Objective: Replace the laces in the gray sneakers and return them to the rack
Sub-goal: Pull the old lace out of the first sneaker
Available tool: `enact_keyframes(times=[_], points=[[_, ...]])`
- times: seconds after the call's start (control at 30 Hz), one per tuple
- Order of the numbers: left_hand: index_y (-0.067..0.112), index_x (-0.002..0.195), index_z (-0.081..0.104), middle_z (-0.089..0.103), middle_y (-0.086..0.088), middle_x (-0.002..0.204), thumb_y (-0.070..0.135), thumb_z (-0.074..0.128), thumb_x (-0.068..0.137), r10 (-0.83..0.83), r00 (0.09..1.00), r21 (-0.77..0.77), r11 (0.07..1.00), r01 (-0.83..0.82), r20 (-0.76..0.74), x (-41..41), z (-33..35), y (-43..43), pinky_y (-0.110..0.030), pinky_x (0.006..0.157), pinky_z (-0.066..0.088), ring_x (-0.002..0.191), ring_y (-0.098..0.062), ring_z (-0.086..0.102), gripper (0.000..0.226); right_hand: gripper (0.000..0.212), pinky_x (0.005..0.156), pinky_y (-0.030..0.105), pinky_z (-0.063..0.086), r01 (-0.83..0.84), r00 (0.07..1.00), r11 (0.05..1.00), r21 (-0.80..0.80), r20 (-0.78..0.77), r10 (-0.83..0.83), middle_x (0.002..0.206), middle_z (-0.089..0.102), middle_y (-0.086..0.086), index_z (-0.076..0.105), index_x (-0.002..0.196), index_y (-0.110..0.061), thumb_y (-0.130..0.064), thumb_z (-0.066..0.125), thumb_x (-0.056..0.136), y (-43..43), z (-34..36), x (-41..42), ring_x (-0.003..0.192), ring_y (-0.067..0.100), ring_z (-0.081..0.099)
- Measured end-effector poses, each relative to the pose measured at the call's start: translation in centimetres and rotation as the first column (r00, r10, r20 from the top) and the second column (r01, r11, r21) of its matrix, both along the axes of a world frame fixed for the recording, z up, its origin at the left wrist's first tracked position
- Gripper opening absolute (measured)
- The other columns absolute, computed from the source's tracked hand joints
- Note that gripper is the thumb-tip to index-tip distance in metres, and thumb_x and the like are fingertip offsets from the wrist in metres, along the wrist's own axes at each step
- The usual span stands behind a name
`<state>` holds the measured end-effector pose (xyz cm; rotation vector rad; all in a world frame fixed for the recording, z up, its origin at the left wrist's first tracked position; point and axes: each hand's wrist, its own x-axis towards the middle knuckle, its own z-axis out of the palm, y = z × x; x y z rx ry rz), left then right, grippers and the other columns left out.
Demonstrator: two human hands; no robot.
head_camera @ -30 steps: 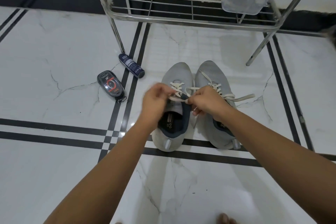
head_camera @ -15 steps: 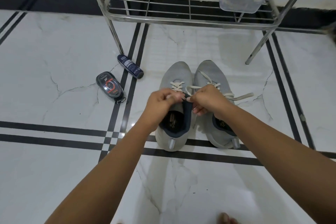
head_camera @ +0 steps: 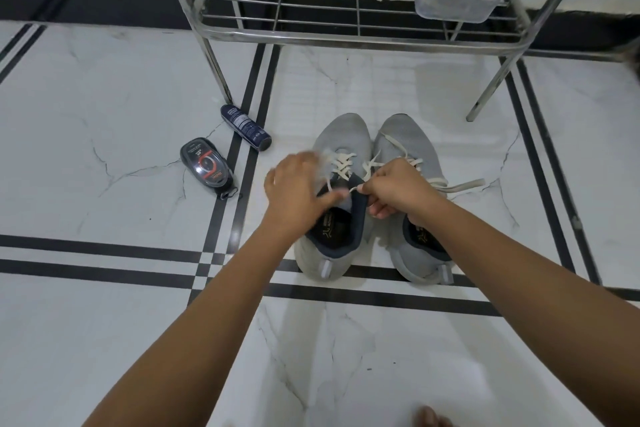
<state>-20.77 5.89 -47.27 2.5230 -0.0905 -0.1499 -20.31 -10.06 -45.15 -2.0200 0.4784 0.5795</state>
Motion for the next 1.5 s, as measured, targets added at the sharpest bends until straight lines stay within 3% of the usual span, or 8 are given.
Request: enact_keyframes(times=[0.13, 0.2, 0.33, 0.57, 0.67, 1.17, 1.33, 1.5], points=[[0.019, 0.114, 0.063, 0.052, 0.002, 0.130, 0.035, 0.051, 0.092, -0.298, 0.954, 0.300, 0.909, 0.290, -0.022, 0.0, 0.2, -1.3, -0.037, 0.113, 0.004, 0.133, -0.018, 0.032, 0.029, 0.011, 0.051, 0.030, 0.052, -0.007, 1.000, 1.000, -0.001, -0.001, 0.007, 0.067, 0.063, 0.018, 0.062, 0.084, 0.003, -0.007, 0.063, 0.086, 0.1, -0.1, -0.2, 0.048, 0.022, 0.059], [0.010, 0.101, 0.067, 0.064, -0.006, 0.108, 0.019, 0.051, 0.093, -0.038, 0.999, -0.089, 0.995, 0.037, -0.009, 0.2, 0.7, -0.9, -0.027, 0.104, 0.026, 0.106, -0.019, 0.054, 0.020, 0.011, 0.047, 0.028, 0.051, 0.002, 1.000, 1.000, 0.018, -0.014, -0.001, 0.066, 0.063, 0.016, 0.061, 0.081, 0.001, -0.008, 0.063, 0.086, -0.2, -0.1, -0.4, 0.046, 0.021, 0.059], [0.014, 0.066, 0.056, 0.063, 0.001, 0.073, 0.019, 0.055, 0.092, 0.483, 0.825, -0.730, 0.444, -0.519, -0.293, 0.6, 0.6, 1.9, -0.031, 0.082, 0.048, 0.075, -0.014, 0.058, 0.027, 0.014, 0.049, 0.028, 0.052, 0.015, 1.000, 1.000, 0.012, -0.014, -0.015, 0.065, 0.062, 0.017, 0.059, 0.074, -0.002, -0.008, 0.063, 0.086, -0.8, 0.1, -0.4, 0.049, 0.023, 0.059], [0.013, 0.144, 0.030, 0.027, -0.008, 0.152, 0.039, 0.067, 0.081, -0.063, 0.994, 0.039, 0.997, 0.060, 0.089, -0.1, -0.4, 0.8, -0.043, 0.117, 0.013, 0.143, -0.025, 0.017, 0.078, 0.019, 0.060, 0.036, 0.057, -0.029, 0.999, 0.998, -0.047, 0.033, 0.031, 0.069, 0.063, 0.020, 0.063, 0.093, 0.010, -0.006, 0.062, 0.085, 0.1, 0.4, -0.4, 0.049, 0.022, 0.059], [0.019, 0.121, 0.058, 0.051, -0.003, 0.133, 0.033, 0.055, 0.090, -0.286, 0.958, 0.217, 0.937, 0.273, 0.029, 0.0, -0.8, -0.9, -0.036, 0.110, 0.023, 0.130, -0.024, 0.039, 0.034, 0.023, 0.062, 0.038, 0.056, -0.056, 0.998, 0.997, -0.056, 0.029, 0.057, 0.073, 0.065, 0.023, 0.062, 0.095, 0.014, -0.006, 0.061, 0.084, 0.3, 0.4, -0.4, 0.049, 0.023, 0.059], [0.013, 0.098, 0.059, 0.069, -0.012, 0.094, 0.008, 0.057, 0.086, 0.393, 0.890, -0.380, 0.806, -0.454, -0.230, -1.2, -1.5, 2.1, -0.035, 0.083, 0.052, 0.089, -0.025, 0.064, 0.013, 0.023, 0.061, 0.038, 0.053, -0.164, 0.979, 0.950, -0.267, 0.071, 0.189, 0.070, 0.062, 0.016, 0.061, 0.082, -0.003, -0.025, 0.063, 0.088, -0.2, -0.7, -0.2, 0.059, 0.029, 0.059], [0.009, 0.113, 0.056, 0.061, -0.011, 0.112, 0.011, 0.056, 0.088, 0.045, 0.994, -0.088, 0.995, -0.037, 0.100, -0.8, -0.4, 0.4, -0.034, 0.086, 0.041, 0.103, -0.027, 0.055, 0.026, 0.029, 0.062, 0.031, 0.046, -0.257, 0.948, 0.919, -0.299, 0.110, 0.300, 0.069, 0.060, 0.017, 0.058, 0.075, 0.003, -0.023, 0.059, 0.090, 0.8, -0.6, -0.4, 0.069, 0.030, 0.059], [0.010, 0.112, 0.064, 0.055, -0.008, 0.122, 0.020, 0.052, 0.091, -0.399, 0.907, 0.399, 0.860, 0.318, 0.138, 1.2, -0.5, -1.8, -0.035, 0.098, 0.026, 0.118, -0.030, 0.042, 0.026, 0.029, 0.065, 0.036, 0.051, -0.276, 0.941, 0.916, -0.292, 0.111, 0.319, 0.073, 0.065, 0.024, 0.060, 0.081, 0.006, -0.019, 0.052, 0.091, 1.4, 0.0, -0.4, 0.068, 0.034, 0.064]])
